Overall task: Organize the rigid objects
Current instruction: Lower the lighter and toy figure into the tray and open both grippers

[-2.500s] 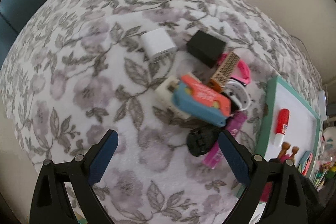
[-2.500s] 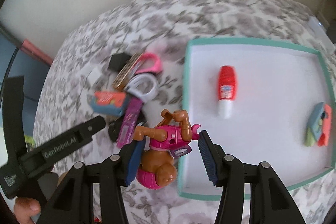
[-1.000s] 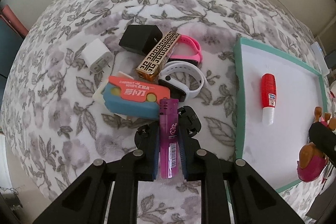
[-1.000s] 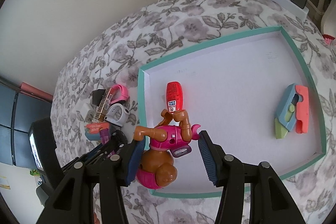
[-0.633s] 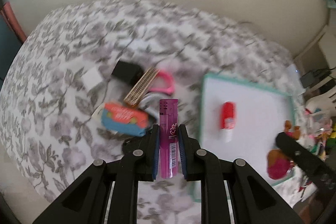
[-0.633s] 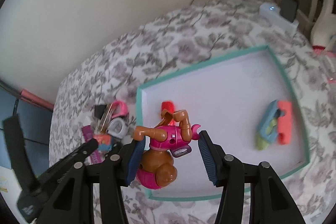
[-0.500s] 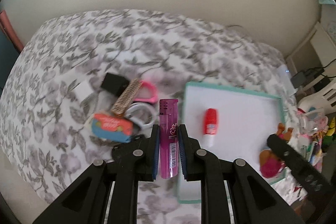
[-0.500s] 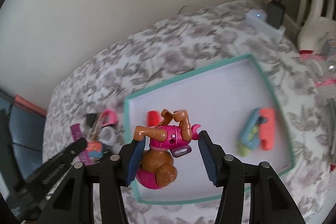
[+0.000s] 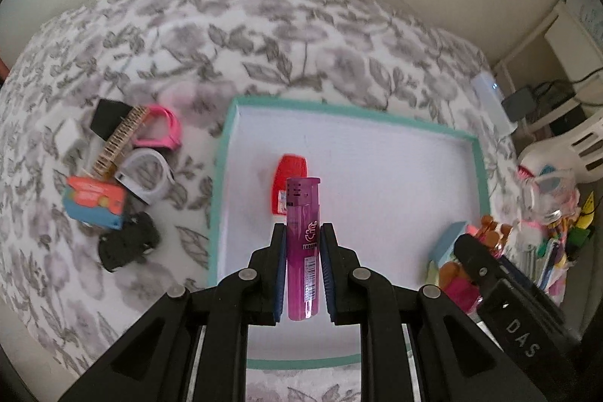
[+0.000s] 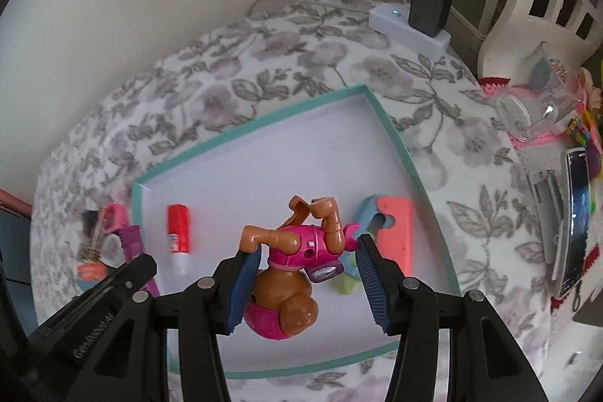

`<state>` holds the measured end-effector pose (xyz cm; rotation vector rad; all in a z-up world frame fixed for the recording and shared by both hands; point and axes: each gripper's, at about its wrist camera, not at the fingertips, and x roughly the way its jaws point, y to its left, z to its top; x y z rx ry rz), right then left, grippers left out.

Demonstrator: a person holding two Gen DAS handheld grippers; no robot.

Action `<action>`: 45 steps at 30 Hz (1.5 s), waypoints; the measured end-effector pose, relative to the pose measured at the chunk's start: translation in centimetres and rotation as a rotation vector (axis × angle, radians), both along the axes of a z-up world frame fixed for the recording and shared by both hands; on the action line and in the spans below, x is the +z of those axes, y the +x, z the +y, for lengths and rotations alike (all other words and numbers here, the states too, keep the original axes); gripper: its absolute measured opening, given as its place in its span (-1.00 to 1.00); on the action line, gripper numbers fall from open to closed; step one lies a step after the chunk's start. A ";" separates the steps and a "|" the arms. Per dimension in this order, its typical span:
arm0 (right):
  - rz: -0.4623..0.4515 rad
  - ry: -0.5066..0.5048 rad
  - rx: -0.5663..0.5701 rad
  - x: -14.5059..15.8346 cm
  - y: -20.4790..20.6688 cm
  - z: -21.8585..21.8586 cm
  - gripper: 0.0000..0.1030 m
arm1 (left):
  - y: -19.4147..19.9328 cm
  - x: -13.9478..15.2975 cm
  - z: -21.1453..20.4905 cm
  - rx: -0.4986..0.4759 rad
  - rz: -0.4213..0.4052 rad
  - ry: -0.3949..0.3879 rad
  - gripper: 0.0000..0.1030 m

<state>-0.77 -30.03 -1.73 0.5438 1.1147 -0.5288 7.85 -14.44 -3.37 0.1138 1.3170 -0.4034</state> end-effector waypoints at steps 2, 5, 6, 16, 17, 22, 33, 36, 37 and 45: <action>0.032 -0.016 0.009 -0.8 0.2 0.2 0.07 | -0.1 -1.4 -0.1 0.005 0.021 0.020 -0.65; 0.073 -0.008 0.018 -2.5 0.6 0.4 0.07 | 0.1 -2.9 0.0 0.009 0.050 0.037 -0.65; 0.082 -0.009 0.018 -2.9 0.7 0.5 0.07 | 0.1 -3.1 0.1 0.010 0.053 0.043 -0.65; 0.155 -0.068 0.051 -4.7 1.2 1.3 0.07 | 0.5 -3.8 0.2 0.014 0.061 0.060 -0.65; 0.163 -0.071 0.053 -4.8 1.2 1.4 0.07 | 0.5 -4.0 0.4 0.017 0.067 0.059 -0.65; 0.185 -0.102 0.074 -5.3 1.5 1.9 0.11 | 0.5 -4.6 0.6 0.019 0.081 0.068 -0.65; 0.180 -0.087 0.065 -4.6 1.3 1.7 0.18 | 0.6 -4.2 0.6 0.034 0.073 0.067 -0.14; 0.155 -0.079 0.068 -3.6 1.2 1.7 0.25 | 0.7 -3.2 0.8 0.034 0.053 0.056 0.02; 0.145 -0.085 0.067 -3.1 1.1 1.7 0.25 | 0.7 -2.9 0.9 0.035 0.046 0.054 0.06; 0.076 -0.144 0.059 0.8 0.4 1.9 0.25 | 0.9 0.2 2.0 0.046 -0.032 0.049 0.26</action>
